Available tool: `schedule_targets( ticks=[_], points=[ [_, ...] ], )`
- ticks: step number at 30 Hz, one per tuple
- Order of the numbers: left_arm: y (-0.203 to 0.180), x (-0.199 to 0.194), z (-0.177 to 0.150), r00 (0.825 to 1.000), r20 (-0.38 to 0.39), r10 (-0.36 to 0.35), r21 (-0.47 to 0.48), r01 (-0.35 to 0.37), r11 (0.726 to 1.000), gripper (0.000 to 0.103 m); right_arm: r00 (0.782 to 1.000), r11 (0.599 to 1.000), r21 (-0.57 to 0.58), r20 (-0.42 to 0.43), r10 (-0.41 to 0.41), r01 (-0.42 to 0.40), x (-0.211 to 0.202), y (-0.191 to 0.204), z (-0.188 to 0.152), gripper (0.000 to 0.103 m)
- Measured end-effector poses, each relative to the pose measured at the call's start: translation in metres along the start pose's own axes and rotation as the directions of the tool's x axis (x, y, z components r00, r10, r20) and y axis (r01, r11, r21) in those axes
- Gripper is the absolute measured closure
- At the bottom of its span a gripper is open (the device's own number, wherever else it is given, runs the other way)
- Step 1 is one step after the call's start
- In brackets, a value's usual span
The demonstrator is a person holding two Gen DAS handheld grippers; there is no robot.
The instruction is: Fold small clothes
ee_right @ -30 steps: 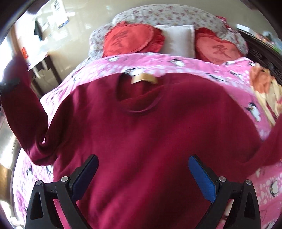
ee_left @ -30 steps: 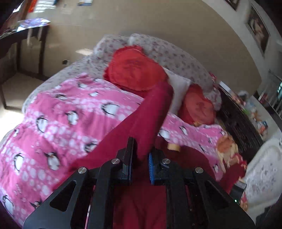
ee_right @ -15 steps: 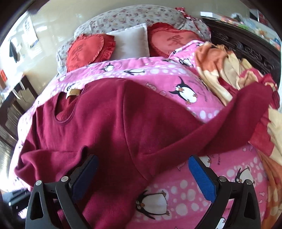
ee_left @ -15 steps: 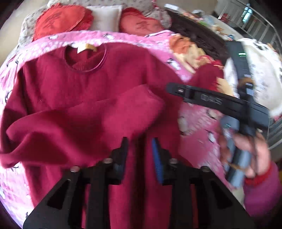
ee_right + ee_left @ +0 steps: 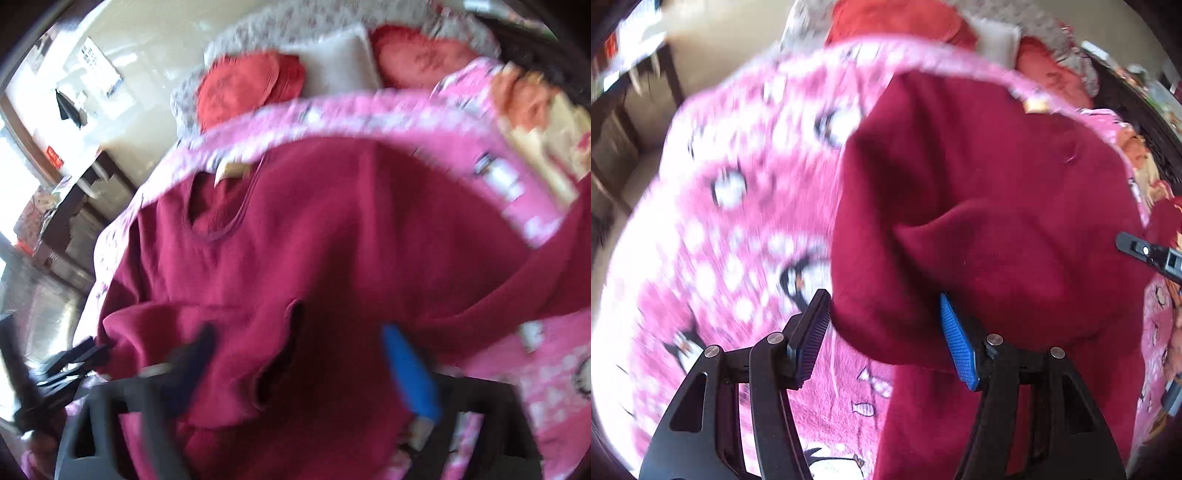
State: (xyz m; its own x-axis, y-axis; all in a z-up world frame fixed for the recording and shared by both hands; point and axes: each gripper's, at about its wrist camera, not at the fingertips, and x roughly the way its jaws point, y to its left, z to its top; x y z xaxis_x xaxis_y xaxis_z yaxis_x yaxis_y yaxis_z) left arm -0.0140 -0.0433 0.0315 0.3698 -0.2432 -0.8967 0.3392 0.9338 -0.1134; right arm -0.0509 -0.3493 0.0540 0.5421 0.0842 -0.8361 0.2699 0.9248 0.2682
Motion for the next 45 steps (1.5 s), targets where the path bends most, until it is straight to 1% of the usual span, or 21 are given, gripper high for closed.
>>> schedule_targets(
  ticks=[1, 2, 4, 7, 10, 13, 16, 18, 21, 23, 25, 26, 28, 30, 33, 36, 37, 39, 40, 43, 45],
  points=[
    [0.006, 0.005, -0.002, 1.0, -0.016, -0.023, -0.031, 0.022, 0.999, 0.043, 0.999, 0.999, -0.033, -0.041, 0.021, -0.022, 0.01, 0.007, -0.002, 0.082],
    [0.01, 0.004, -0.005, 0.999, 0.001, -0.04, -0.057, 0.04, 0.998, 0.043, 0.999, 0.996, -0.087, -0.042, -0.031, 0.028, 0.013, 0.016, -0.003, 0.086],
    [0.01, -0.003, -0.006, 0.999, 0.011, -0.047, -0.067, 0.047, 0.997, 0.043, 0.997, 0.978, -0.19, 0.01, -0.081, 0.082, 0.005, 0.033, -0.003, 0.094],
    [0.008, -0.017, -0.004, 0.994, 0.052, -0.095, -0.089, 0.099, 0.991, 0.043, 0.989, 0.972, -0.216, 0.133, -0.066, 0.094, -0.032, 0.04, 0.01, 0.096],
    [-0.009, -0.023, -0.001, 0.988, 0.08, -0.129, -0.053, 0.133, 0.99, 0.043, 0.947, 0.963, -0.203, 0.302, -0.111, 0.178, -0.081, 0.034, 0.028, 0.096],
    [-0.023, -0.014, -0.001, 0.991, 0.055, -0.126, -0.034, 0.128, 0.991, 0.043, 0.913, 0.94, -0.176, 0.343, -0.22, 0.292, -0.088, 0.018, 0.038, 0.096],
    [-0.02, -0.005, 0.0, 0.991, 0.041, -0.126, -0.061, 0.129, 0.99, 0.043, 0.897, 0.913, -0.134, 0.289, -0.335, 0.385, -0.06, -0.016, 0.042, 0.096],
    [-0.016, -0.009, 0.001, 0.99, 0.047, -0.136, -0.07, 0.139, 0.988, 0.043, 0.892, 0.892, -0.127, 0.195, -0.407, 0.435, -0.026, -0.043, 0.04, 0.096],
    [-0.003, -0.019, 0.002, 0.991, 0.071, -0.113, -0.07, 0.118, 0.991, 0.043, 0.885, 0.872, -0.153, 0.094, -0.455, 0.465, -0.006, -0.063, 0.035, 0.096],
    [0.007, -0.022, 0.005, 0.993, 0.094, -0.076, -0.075, 0.084, 0.994, 0.043, 0.883, 0.878, -0.118, 0.137, -0.449, 0.464, -0.027, -0.061, 0.032, 0.09],
    [0.013, -0.014, 0.007, 0.995, 0.08, -0.057, -0.077, 0.063, 0.995, 0.043, 0.896, 0.907, -0.109, 0.242, -0.373, 0.407, -0.052, -0.038, 0.031, 0.073],
    [0.016, -0.01, 0.008, 0.996, 0.066, -0.065, -0.088, 0.07, 0.994, 0.043, 0.913, 0.925, -0.131, 0.262, -0.314, 0.356, -0.058, -0.025, 0.029, 0.055],
    [0.023, -0.003, 0.008, 0.994, 0.047, -0.095, -0.128, 0.1, 0.987, 0.043, 0.965, 0.953, -0.248, 0.235, -0.115, 0.174, -0.054, 0.013, 0.027, 0.051],
    [0.03, -0.003, 0.006, 0.994, 0.049, -0.102, -0.14, 0.108, 0.984, 0.043, 0.992, 0.917, -0.396, 0.127, 0.017, 0.035, -0.031, 0.058, 0.024, 0.051],
    [0.031, -0.005, 0.002, 0.994, 0.056, -0.096, -0.132, 0.103, 0.986, 0.043, 0.997, 0.796, -0.605, 0.069, 0.015, 0.03, 0.01, 0.118, 0.015, 0.051],
    [0.023, -0.001, 0.004, 0.995, 0.057, -0.087, -0.117, 0.093, 0.989, 0.042, 1.0, 0.699, -0.715, 0.005, -0.021, 0.018, 0.048, 0.141, 0.012, 0.051],
    [0.022, 0.0, 0.005, 0.995, 0.058, -0.087, -0.114, 0.093, 0.989, 0.042, 0.999, 0.686, -0.727, -0.015, -0.028, 0.009, 0.058, 0.143, 0.011, 0.052],
    [0.018, 0.004, 0.009, 0.994, 0.06, -0.092, -0.119, 0.098, 0.988, 0.041, 0.996, 0.654, -0.756, -0.048, -0.069, 0.009, 0.079, 0.146, 0.011, 0.083],
    [0.016, 0.005, 0.011, 0.994, 0.061, -0.095, -0.122, 0.102, 0.987, 0.041, 0.994, 0.641, -0.767, -0.06, -0.096, 0.016, 0.087, 0.151, 0.008, 0.093],
    [0.017, 0.006, 0.012, 0.993, 0.071, -0.099, -0.124, 0.107, 0.986, 0.041, 0.994, 0.612, -0.789, -0.017, -0.104, 0.051, 0.082, 0.151, 0.005, 0.097],
    [0.019, 0.006, 0.011, 0.992, 0.083, -0.1, -0.135, 0.111, 0.985, 0.041, 0.994, 0.621, -0.777, 0.057, -0.091, 0.101, 0.065, 0.15, 0.007, 0.097]
  ],
)
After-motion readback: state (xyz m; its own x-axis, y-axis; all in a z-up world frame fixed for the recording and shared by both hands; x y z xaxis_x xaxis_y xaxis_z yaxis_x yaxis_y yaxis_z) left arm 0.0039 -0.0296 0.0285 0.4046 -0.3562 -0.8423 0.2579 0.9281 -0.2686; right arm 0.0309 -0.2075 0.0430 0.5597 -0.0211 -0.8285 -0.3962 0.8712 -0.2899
